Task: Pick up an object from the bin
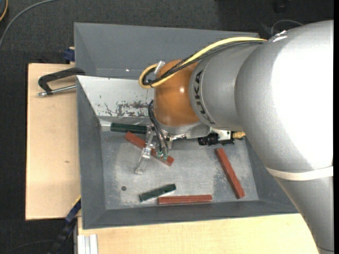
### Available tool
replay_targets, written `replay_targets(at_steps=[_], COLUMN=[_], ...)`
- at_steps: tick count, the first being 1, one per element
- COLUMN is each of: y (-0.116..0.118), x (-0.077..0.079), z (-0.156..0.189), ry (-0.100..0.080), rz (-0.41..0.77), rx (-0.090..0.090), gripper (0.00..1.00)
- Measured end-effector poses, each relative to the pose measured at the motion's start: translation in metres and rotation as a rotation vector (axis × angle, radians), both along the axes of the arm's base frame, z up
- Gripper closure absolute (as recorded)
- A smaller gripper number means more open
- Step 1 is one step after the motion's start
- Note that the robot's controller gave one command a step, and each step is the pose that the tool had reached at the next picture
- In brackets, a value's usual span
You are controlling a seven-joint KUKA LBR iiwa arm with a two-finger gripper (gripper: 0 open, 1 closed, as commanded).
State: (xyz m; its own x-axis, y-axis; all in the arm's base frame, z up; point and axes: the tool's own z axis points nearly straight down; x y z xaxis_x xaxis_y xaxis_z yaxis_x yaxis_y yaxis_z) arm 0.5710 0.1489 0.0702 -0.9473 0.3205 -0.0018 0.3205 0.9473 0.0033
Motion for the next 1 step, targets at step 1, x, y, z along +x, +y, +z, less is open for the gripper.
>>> replay_targets(at_steps=[1], y=[0.0010], x=[0.0008], z=[0.0008], ry=[-0.001], rz=[0.001], rx=[0.000], gripper=[0.00])
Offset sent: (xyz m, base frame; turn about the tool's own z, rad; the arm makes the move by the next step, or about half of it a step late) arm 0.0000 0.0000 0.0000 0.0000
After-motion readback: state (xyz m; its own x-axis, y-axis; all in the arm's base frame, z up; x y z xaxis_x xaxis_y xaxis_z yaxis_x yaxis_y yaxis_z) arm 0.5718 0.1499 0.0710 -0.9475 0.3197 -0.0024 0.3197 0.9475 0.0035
